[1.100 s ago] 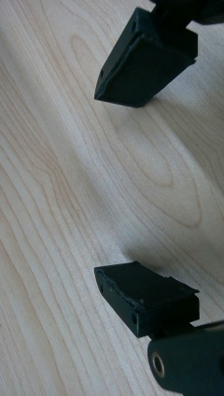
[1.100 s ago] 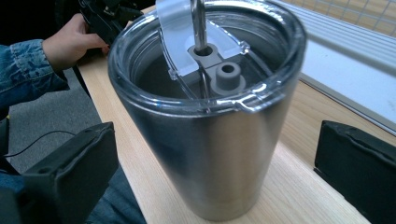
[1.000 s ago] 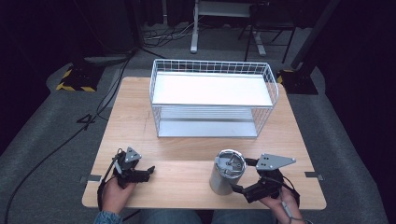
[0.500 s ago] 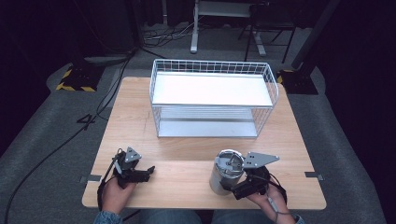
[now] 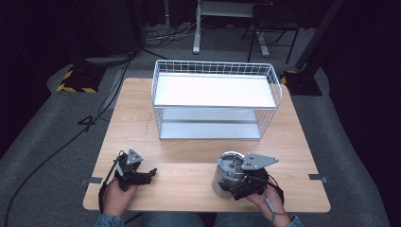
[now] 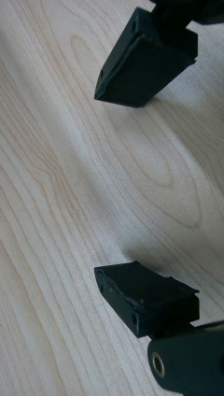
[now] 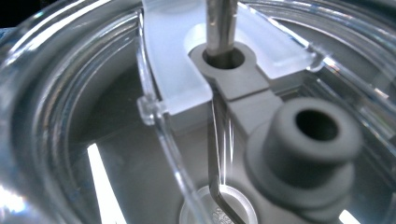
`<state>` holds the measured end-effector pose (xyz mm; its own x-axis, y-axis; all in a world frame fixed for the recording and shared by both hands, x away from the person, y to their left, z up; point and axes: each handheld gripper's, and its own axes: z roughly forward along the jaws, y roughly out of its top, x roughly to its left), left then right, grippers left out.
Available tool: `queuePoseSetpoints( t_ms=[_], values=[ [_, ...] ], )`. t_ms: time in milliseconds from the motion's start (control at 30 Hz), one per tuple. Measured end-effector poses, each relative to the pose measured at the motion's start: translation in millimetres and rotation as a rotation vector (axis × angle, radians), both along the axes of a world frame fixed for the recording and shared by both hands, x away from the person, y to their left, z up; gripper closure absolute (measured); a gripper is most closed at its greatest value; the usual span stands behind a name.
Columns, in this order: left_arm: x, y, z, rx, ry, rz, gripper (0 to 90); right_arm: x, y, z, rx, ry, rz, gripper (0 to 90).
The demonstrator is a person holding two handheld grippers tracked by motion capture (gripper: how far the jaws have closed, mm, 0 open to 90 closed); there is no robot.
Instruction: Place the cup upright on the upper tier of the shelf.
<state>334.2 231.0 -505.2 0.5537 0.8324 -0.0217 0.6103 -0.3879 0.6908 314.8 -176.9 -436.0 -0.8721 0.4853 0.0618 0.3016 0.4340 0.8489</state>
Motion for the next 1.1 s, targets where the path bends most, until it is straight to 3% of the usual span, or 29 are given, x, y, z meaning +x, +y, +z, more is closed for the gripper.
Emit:
queuePoseSetpoints(
  t_ms=[533, 1100],
  values=[
    [0.0, 0.0, 0.0, 0.000, 0.000, 0.000, 14.7, -1.2, 9.1, 8.6, -0.051, -0.009, 0.010, 3.3],
    [0.5, 0.5, 0.4, 0.005, 0.001, -0.004, 14.7, 10.0, 18.4, 47.8, -0.051, -0.016, 0.004, 3.4]
  ],
)
